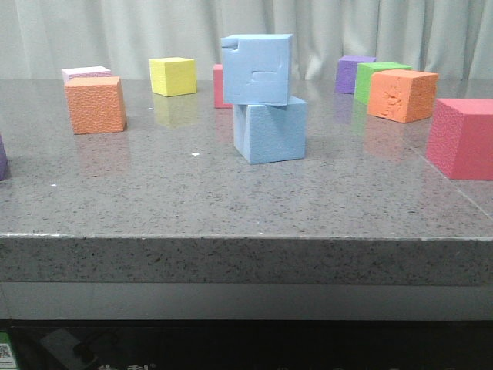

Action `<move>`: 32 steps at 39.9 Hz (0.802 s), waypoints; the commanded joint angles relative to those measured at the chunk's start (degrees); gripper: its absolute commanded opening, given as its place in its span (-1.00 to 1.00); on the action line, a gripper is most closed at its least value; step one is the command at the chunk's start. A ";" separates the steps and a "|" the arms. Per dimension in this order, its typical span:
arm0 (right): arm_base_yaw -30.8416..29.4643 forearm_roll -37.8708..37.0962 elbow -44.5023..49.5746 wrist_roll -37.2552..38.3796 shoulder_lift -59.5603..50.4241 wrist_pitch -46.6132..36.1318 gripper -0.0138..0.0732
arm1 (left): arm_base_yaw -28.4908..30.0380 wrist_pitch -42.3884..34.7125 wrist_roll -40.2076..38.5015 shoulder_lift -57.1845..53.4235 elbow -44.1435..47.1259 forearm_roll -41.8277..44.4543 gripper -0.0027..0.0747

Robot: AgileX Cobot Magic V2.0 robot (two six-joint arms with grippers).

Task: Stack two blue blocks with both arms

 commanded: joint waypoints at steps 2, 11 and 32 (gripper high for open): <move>-0.31 -0.02 -1.47 -0.45 0.40 -4.75 -0.92 | 4.30 -7.95 0.97 -4.22 3.10 -3.26 -0.98; -0.31 -0.02 -1.47 -0.45 0.40 -4.75 -0.92 | 15.44 -9.43 0.97 -12.12 11.68 -5.06 -0.98; -0.31 -0.02 -1.47 -0.45 0.40 -4.70 -0.92 | 28.42 -19.21 0.97 -14.85 26.65 -5.16 -0.98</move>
